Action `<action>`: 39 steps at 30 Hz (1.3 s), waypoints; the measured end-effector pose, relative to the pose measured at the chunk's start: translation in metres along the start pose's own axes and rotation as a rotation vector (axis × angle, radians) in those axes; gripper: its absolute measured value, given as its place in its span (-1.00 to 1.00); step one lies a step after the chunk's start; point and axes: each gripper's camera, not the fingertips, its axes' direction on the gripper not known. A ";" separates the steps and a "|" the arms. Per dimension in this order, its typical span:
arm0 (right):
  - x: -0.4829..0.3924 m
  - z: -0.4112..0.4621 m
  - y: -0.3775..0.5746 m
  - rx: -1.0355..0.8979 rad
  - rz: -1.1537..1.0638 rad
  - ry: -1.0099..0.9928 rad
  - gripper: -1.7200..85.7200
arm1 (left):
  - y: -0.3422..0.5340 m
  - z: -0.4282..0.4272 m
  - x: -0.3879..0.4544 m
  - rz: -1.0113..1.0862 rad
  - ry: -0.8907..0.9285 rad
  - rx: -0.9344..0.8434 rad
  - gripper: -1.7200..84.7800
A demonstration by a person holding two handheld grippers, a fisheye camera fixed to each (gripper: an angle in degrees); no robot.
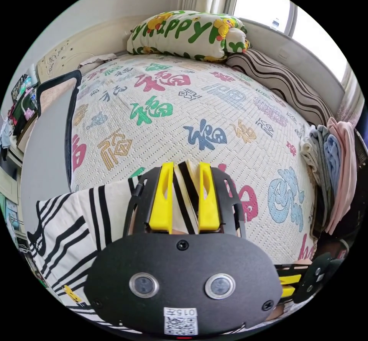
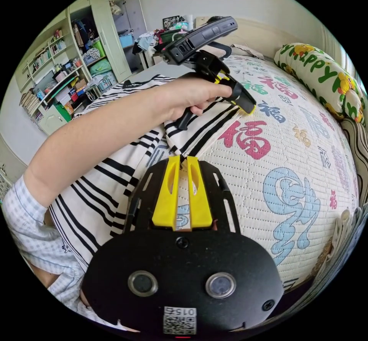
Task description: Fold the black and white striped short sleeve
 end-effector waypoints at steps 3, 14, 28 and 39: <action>-0.001 0.000 0.001 0.006 -0.002 0.006 -0.91 | 0.006 -0.007 -0.007 -0.008 0.001 0.028 -0.90; -0.027 -0.041 0.020 0.344 -0.096 0.058 -0.98 | 0.116 -0.165 -0.146 -0.079 0.176 0.473 -0.97; -0.079 -0.029 0.008 0.395 -0.326 -0.011 -0.82 | 0.285 -0.191 -0.236 -0.009 0.073 0.299 -0.97; -0.143 0.054 -0.094 -0.100 -0.564 -0.015 -0.93 | 0.294 -0.208 -0.256 -0.062 0.063 0.258 -0.97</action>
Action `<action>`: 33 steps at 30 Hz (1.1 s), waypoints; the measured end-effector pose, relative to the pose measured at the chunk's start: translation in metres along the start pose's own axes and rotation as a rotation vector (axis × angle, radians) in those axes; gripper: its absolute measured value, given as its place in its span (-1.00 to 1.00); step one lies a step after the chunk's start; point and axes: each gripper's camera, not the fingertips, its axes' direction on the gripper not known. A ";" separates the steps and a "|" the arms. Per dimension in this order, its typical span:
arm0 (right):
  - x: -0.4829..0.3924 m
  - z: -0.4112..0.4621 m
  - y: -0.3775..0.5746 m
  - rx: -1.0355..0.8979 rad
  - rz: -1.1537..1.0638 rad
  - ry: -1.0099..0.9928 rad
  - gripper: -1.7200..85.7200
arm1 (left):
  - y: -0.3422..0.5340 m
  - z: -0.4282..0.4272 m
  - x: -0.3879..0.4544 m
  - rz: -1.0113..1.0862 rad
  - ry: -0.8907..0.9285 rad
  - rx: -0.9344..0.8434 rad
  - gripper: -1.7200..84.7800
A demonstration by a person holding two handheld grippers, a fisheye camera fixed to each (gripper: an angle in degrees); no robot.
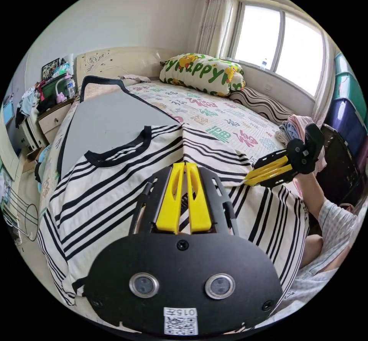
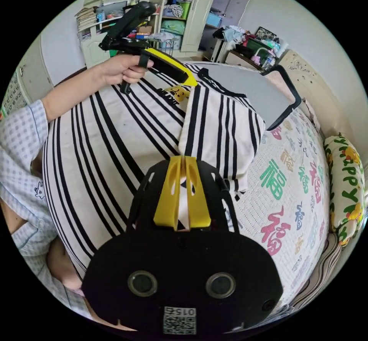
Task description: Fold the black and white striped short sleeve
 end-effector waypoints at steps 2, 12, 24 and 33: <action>0.004 -0.005 0.001 0.022 -0.003 -0.026 -0.94 | -0.003 -0.006 -0.009 -0.031 0.025 -0.013 -0.97; 0.076 -0.060 0.071 0.362 0.264 -0.159 -0.82 | -0.019 0.004 -0.023 -0.016 0.014 -0.251 -0.79; 0.120 -0.017 0.074 0.181 0.464 -0.056 -0.77 | -0.136 0.103 -0.015 -0.203 0.034 -0.119 -0.71; 0.131 -0.016 0.074 0.141 0.455 -0.088 -0.84 | -0.159 0.170 -0.001 -0.182 -0.065 -0.259 -0.80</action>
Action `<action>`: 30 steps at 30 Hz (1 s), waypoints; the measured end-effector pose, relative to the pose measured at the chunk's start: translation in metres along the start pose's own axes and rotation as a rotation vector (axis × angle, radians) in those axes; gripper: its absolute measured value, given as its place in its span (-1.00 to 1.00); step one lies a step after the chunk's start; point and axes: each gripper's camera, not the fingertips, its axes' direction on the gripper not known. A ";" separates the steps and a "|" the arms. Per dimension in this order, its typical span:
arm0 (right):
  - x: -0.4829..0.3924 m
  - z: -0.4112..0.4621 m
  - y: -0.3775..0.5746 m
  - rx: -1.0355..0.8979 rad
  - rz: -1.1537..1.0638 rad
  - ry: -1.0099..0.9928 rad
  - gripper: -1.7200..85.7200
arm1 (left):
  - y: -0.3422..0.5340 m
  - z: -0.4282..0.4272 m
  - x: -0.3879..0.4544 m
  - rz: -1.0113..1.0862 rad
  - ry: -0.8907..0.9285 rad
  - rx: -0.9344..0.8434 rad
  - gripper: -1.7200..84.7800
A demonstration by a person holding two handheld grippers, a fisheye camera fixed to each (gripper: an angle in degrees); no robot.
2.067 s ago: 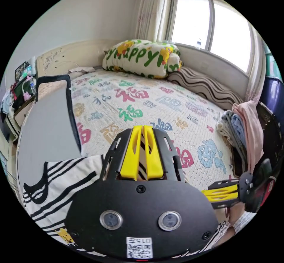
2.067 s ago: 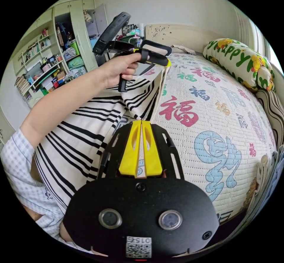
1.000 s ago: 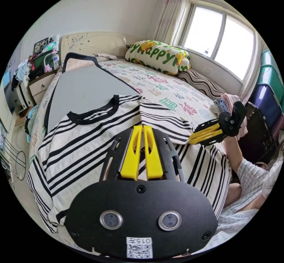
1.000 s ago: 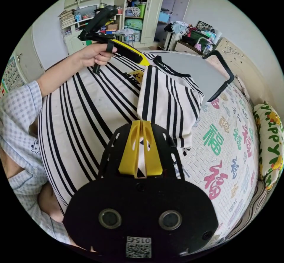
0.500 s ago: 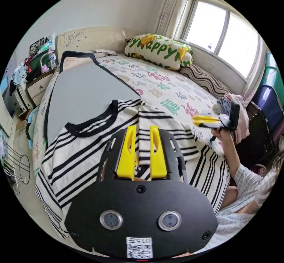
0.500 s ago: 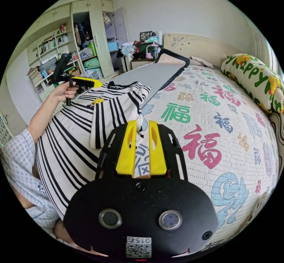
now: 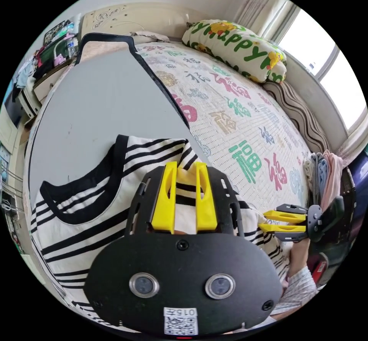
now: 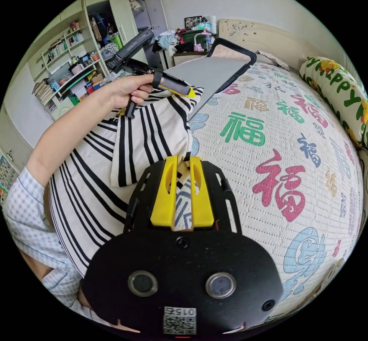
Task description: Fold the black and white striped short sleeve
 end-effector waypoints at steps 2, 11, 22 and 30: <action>0.004 -0.004 0.001 0.013 0.005 -0.015 -0.85 | 0.000 0.002 0.001 0.008 0.016 -0.003 -0.84; 0.045 -0.034 0.018 0.121 0.150 -0.165 -0.90 | -0.002 -0.022 0.013 -0.009 0.062 0.160 -0.92; 0.050 -0.055 0.025 0.141 0.167 -0.125 -0.89 | 0.016 -0.066 0.023 0.039 0.017 0.190 -0.90; -0.022 -0.080 0.017 0.200 -0.145 -0.233 -0.81 | 0.111 -0.107 0.011 0.213 0.048 0.067 -0.81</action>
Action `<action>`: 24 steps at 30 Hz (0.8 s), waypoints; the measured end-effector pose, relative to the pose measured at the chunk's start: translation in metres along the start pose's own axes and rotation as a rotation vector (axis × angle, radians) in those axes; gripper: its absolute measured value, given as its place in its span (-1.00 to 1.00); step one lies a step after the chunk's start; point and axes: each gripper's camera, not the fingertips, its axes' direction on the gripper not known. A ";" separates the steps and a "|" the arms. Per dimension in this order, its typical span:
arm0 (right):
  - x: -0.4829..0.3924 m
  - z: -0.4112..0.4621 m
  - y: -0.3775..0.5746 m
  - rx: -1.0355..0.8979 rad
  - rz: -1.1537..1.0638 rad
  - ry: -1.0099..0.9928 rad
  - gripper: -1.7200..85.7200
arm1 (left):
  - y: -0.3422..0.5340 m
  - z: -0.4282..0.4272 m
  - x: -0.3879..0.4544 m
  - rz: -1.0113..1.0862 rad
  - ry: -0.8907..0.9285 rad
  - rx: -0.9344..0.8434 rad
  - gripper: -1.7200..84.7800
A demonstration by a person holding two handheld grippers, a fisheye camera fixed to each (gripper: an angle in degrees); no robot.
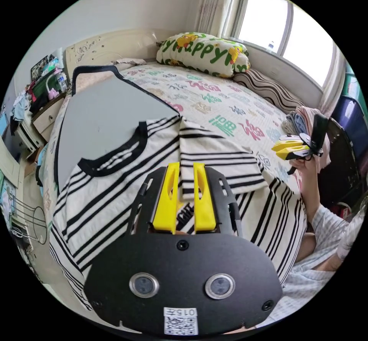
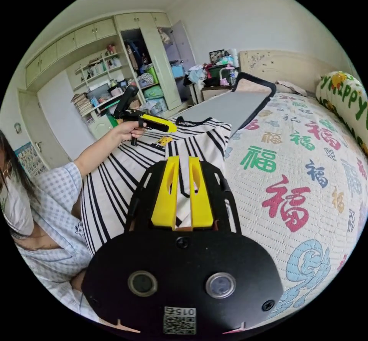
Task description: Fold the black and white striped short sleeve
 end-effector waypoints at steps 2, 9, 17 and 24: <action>-0.018 0.021 -0.007 -0.105 -0.073 -0.033 -0.77 | 0.010 0.004 -0.004 -0.017 0.063 -0.010 -0.81; -0.062 0.068 -0.011 -0.351 -0.239 0.098 -0.86 | 0.008 0.020 -0.003 -0.018 0.065 -0.082 -0.86; -0.075 0.066 -0.019 -0.330 -0.238 0.144 -0.98 | 0.002 0.005 0.020 0.019 0.008 -0.036 -0.95; -0.077 0.070 -0.028 -0.336 -0.200 0.038 -0.98 | 0.001 -0.016 0.011 -0.019 0.073 -0.015 -0.95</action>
